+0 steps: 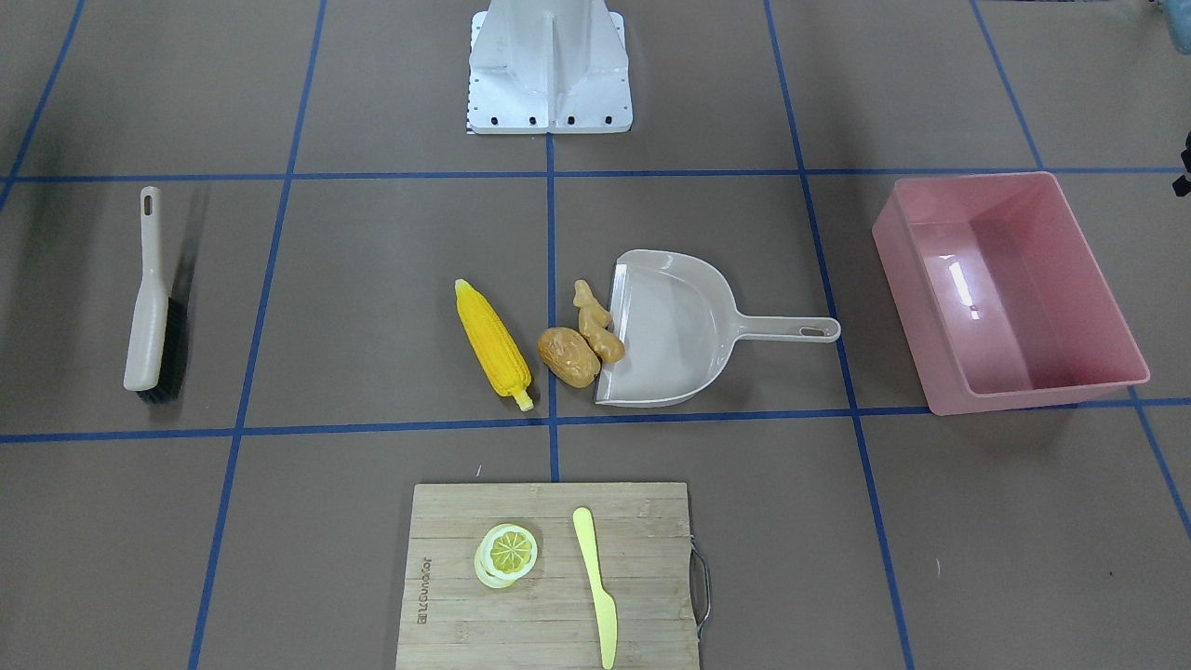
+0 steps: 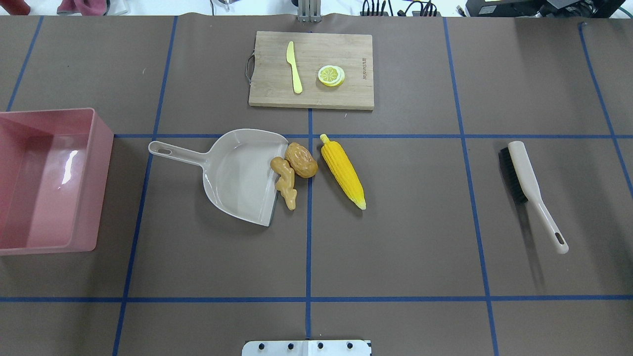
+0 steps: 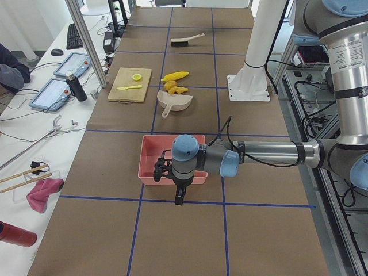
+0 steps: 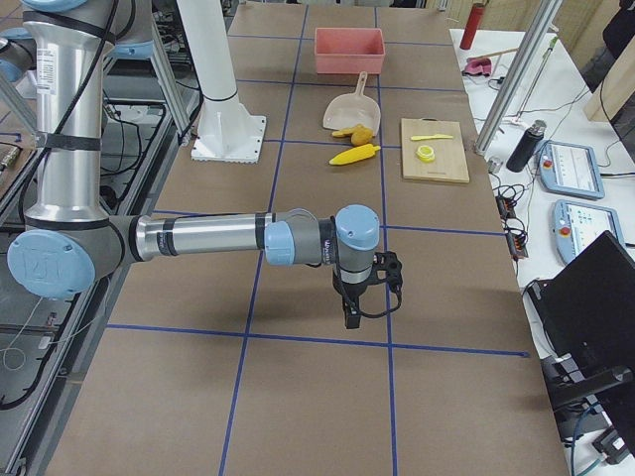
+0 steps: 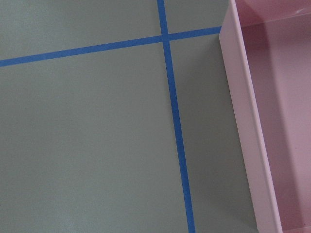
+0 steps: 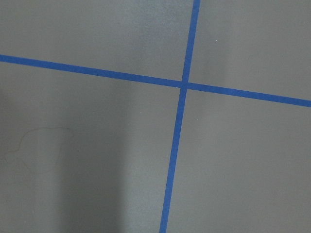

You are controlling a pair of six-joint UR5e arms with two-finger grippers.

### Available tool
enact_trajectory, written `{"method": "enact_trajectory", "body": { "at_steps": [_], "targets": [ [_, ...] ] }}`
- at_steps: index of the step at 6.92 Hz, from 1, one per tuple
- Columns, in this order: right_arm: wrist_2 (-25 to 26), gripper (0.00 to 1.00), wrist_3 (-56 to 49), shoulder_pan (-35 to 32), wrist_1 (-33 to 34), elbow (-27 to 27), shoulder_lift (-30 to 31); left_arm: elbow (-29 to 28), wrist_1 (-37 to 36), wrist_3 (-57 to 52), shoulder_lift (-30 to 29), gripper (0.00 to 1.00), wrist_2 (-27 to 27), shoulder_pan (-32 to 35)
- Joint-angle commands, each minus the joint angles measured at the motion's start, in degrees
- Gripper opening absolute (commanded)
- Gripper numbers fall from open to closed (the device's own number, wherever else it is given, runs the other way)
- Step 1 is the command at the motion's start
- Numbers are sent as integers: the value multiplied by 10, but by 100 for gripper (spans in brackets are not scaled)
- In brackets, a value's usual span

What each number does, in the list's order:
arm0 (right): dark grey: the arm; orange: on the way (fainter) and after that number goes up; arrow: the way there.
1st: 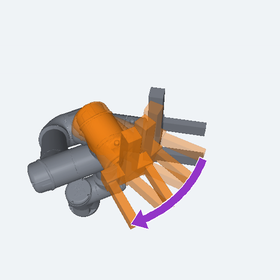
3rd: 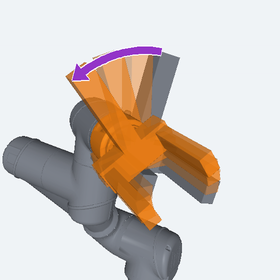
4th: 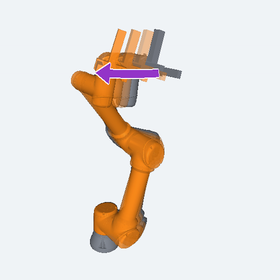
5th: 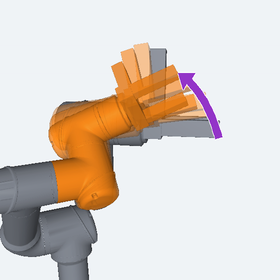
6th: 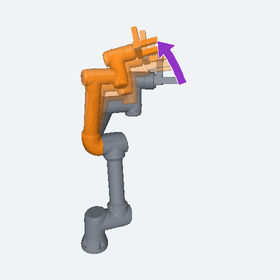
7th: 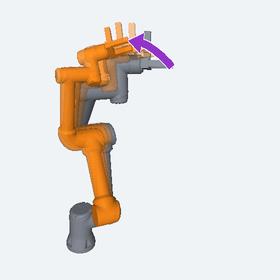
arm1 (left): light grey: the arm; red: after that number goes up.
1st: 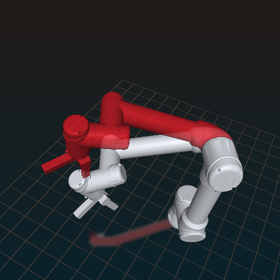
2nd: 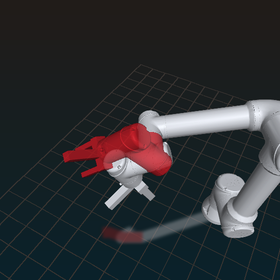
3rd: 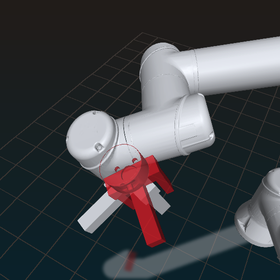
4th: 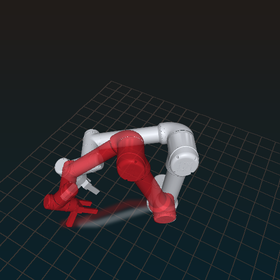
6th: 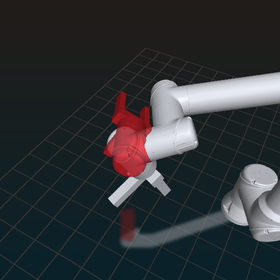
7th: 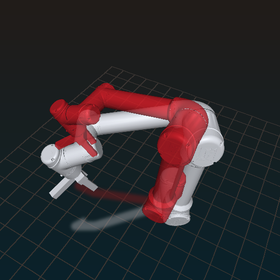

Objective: Sweep and dump trash into bin

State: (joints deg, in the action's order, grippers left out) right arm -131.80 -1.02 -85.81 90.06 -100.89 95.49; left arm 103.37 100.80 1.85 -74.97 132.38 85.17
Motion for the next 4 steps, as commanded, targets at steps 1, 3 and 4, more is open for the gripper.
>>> {"method": "enact_trajectory", "body": {
  "at_steps": [1,3,4],
  "targets": [
    [4,100,4,-1,1,-4,3,2,0,0,0,99,1,0],
    [7,100,1,-1,0,-2,3,1,0,0,1,99,0,1],
    [2,100,1,-1,-1,-4,3,0,0,0,1,99,0,0]
  ]
}}
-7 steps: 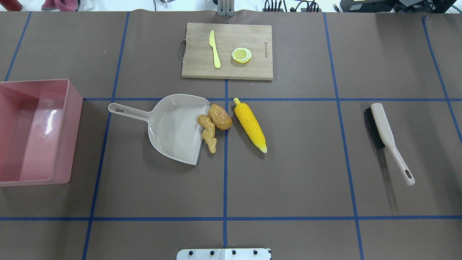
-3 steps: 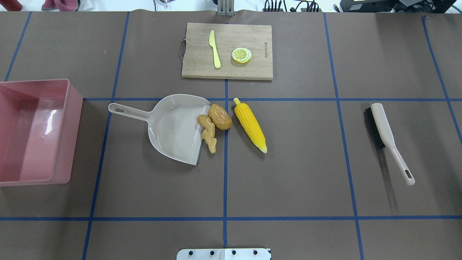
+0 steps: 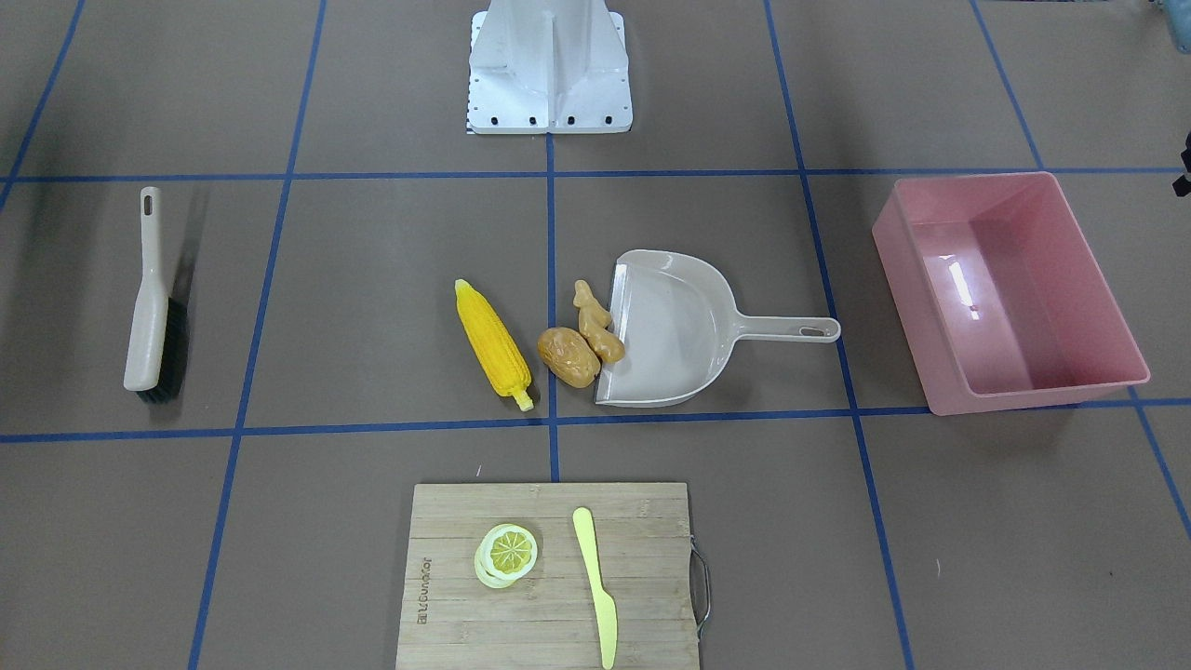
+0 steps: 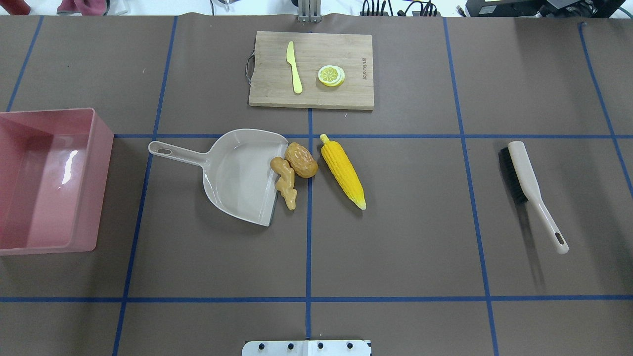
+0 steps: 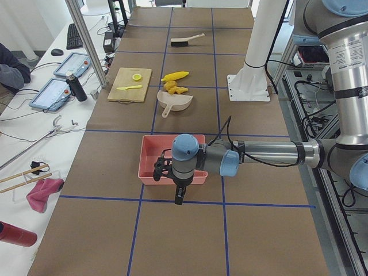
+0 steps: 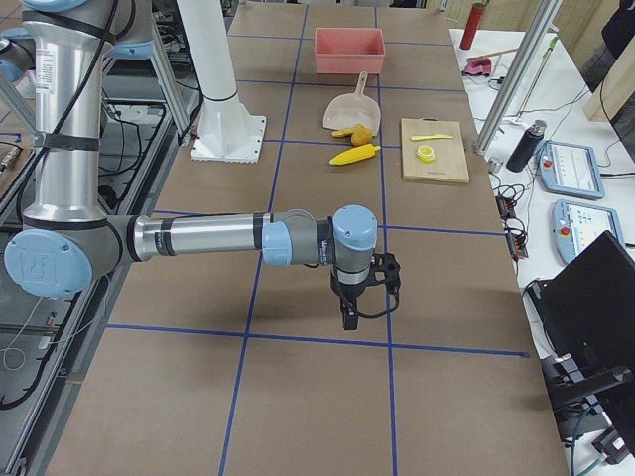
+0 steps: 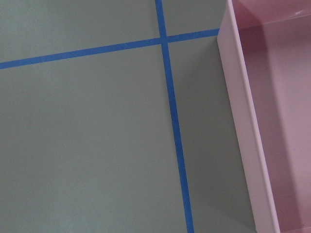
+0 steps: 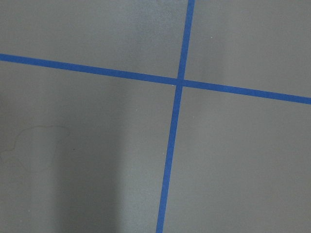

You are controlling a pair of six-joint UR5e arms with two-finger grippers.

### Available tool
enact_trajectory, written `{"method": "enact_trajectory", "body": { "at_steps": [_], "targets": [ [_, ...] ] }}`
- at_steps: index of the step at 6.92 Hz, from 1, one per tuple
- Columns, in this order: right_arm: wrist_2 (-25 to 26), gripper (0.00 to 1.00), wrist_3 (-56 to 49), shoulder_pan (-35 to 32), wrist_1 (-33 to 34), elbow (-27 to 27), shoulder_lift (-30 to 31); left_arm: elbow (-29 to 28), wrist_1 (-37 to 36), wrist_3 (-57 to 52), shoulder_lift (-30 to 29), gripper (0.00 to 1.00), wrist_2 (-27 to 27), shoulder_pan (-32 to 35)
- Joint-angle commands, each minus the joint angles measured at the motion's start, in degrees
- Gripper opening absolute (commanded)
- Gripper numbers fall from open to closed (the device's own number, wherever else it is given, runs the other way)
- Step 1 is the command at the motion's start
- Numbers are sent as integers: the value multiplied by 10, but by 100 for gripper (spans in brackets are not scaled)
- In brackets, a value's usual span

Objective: Sweep and dump trash into bin

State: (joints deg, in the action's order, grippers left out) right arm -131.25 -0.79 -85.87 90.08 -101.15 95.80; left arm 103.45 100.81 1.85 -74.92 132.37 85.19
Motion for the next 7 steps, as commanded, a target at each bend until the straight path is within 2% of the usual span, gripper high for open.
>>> {"method": "enact_trajectory", "body": {
  "at_steps": [1,4,5,6,7],
  "targets": [
    [-4,100,2,0,0,-2,0,-2,0,0,0,99,-1,1],
    [-6,100,6,0,1,-18,0,-5,0,0,0,99,-1,0],
    [-6,100,7,0,5,-41,-2,-7,0,0,-1,99,-1,-1],
    [-8,100,34,0,40,-83,-9,-10,0,0,-3,99,0,0],
    [-54,100,124,16,77,-120,-21,-10,0,0,-3,99,-1,0]
  ]
}}
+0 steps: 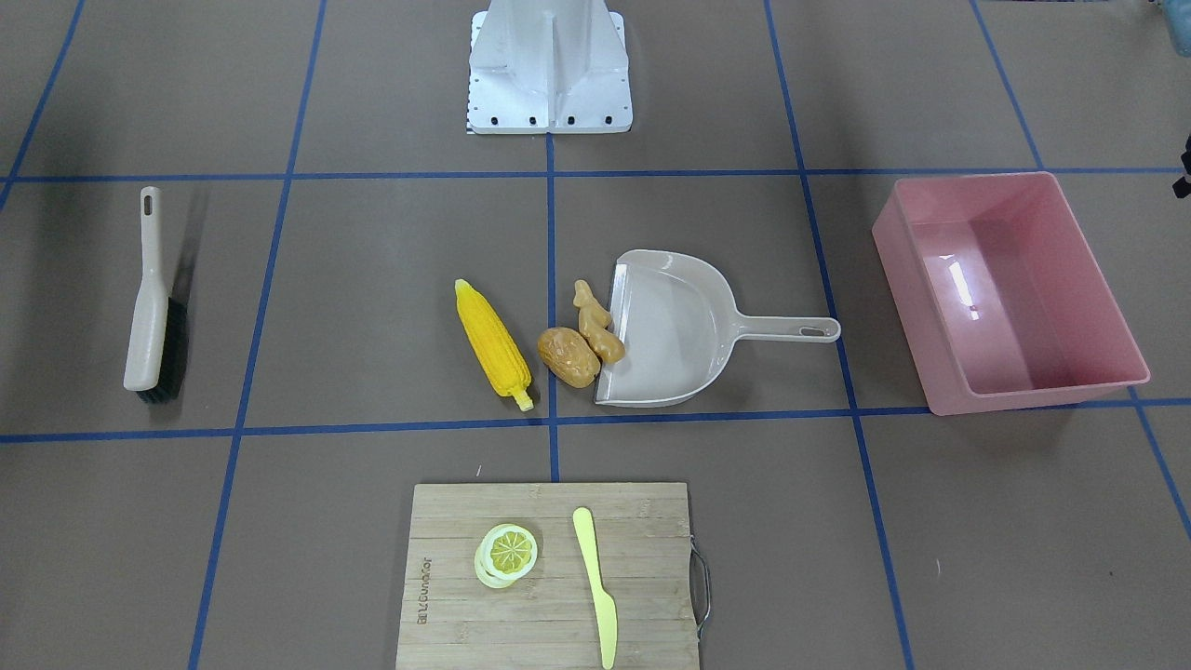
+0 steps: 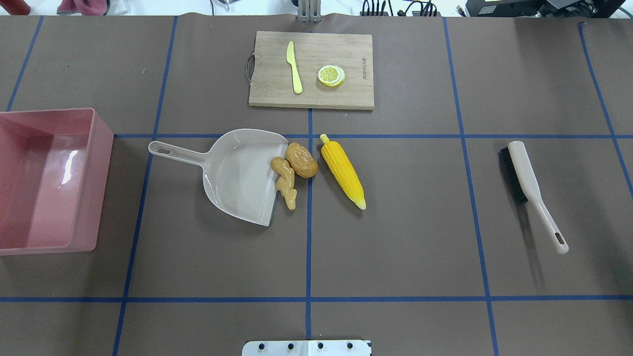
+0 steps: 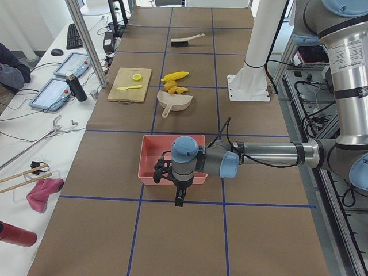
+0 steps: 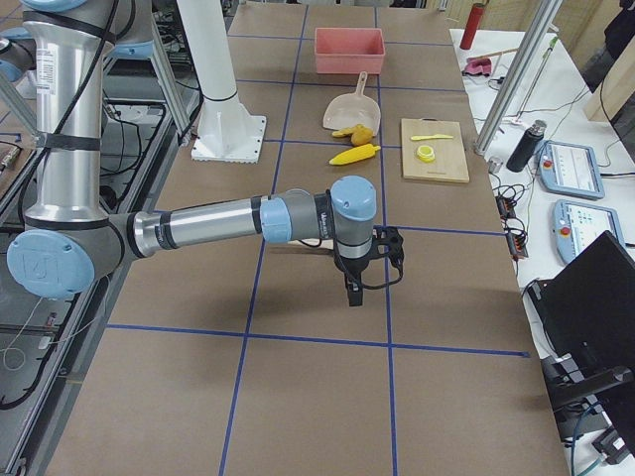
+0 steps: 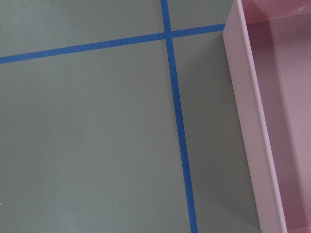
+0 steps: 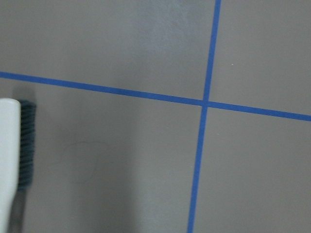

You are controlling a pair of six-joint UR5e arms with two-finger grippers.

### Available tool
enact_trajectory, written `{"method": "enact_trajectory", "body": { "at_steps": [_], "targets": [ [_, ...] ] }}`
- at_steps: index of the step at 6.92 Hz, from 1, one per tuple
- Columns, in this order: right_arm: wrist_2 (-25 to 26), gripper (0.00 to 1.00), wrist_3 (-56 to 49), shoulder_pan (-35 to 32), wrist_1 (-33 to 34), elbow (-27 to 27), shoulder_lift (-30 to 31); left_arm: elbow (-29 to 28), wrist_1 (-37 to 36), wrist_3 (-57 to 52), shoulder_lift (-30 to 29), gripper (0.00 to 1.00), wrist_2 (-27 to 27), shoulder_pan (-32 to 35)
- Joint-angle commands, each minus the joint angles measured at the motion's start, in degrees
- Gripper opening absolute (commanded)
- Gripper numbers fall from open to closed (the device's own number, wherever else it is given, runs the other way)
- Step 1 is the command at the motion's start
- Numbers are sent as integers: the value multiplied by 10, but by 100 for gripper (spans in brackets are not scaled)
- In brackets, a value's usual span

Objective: Sweep and dump trash into bin

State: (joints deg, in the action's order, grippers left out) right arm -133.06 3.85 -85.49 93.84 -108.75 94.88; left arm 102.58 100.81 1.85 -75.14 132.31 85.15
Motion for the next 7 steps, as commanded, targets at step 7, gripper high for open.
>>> {"method": "enact_trajectory", "body": {
  "at_steps": [7],
  "targets": [
    [47,100,284,272,-186,0,14,-2,0,0,2,99,0,0]
  ]
}}
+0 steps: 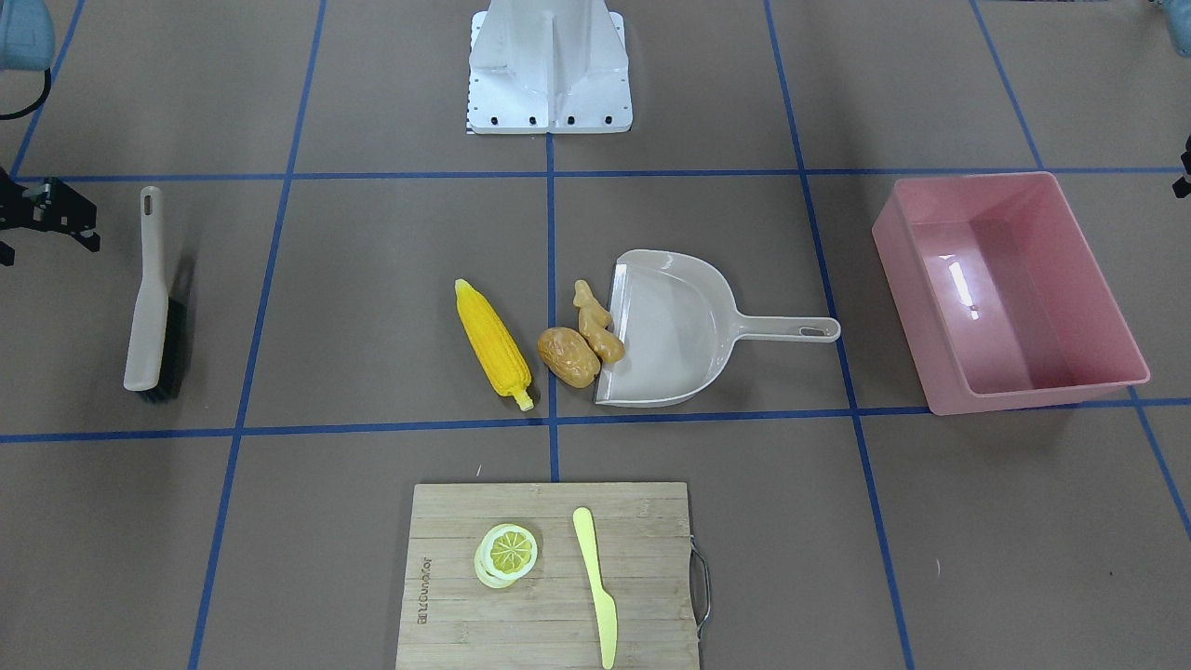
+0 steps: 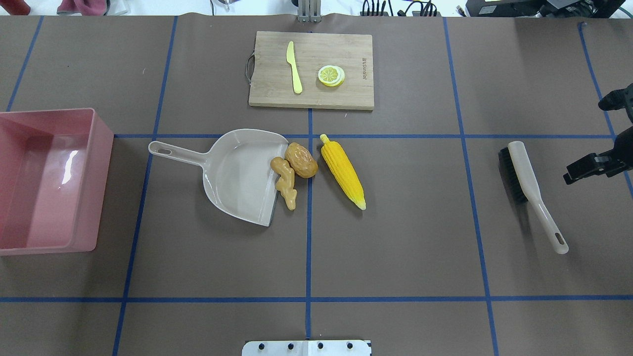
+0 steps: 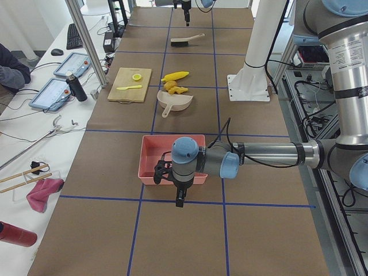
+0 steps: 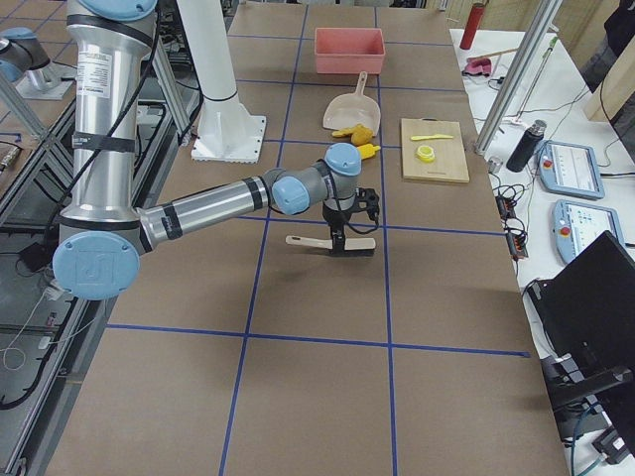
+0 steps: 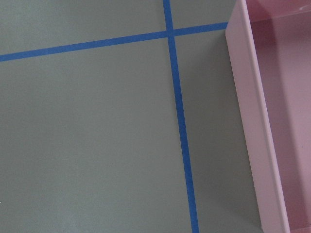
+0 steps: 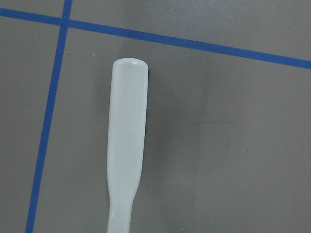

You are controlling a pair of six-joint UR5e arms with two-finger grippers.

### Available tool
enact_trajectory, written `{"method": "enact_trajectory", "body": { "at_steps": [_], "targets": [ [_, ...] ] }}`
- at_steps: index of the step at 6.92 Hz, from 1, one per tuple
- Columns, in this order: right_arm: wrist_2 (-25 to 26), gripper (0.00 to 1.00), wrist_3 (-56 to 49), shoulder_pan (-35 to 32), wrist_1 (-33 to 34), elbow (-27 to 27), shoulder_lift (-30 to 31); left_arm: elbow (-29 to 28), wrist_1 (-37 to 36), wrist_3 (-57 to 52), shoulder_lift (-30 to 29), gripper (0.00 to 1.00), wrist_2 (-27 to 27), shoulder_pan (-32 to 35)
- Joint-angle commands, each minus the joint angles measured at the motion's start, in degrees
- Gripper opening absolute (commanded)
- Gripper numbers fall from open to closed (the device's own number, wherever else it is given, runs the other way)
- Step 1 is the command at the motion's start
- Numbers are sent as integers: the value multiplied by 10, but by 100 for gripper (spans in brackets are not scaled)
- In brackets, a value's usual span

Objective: Sweep and dump trash into bin
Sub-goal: 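Lower the right gripper onto the white brush handle and grasp it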

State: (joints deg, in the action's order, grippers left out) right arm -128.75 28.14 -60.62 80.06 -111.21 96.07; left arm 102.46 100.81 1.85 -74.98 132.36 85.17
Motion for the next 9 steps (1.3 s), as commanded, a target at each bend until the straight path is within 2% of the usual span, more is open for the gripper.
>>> {"method": "enact_trajectory", "body": {
  "at_steps": [1,2,4,7,9],
  "targets": [
    [2,100,83,41,-52,26,-4,-1,0,0,-1,99,-1,0],
    [-20,100,121,52,-52,21,-9,-1,0,0,-2,99,-1,0],
    [-7,100,146,98,-52,24,-14,1,0,1,-3,99,-1,0],
    [9,100,147,119,-47,34,-9,17,1,2,-9,99,6,-1],
    [5,100,149,118,-47,31,-3,55,3,0,-16,99,11,-4]
  ]
}}
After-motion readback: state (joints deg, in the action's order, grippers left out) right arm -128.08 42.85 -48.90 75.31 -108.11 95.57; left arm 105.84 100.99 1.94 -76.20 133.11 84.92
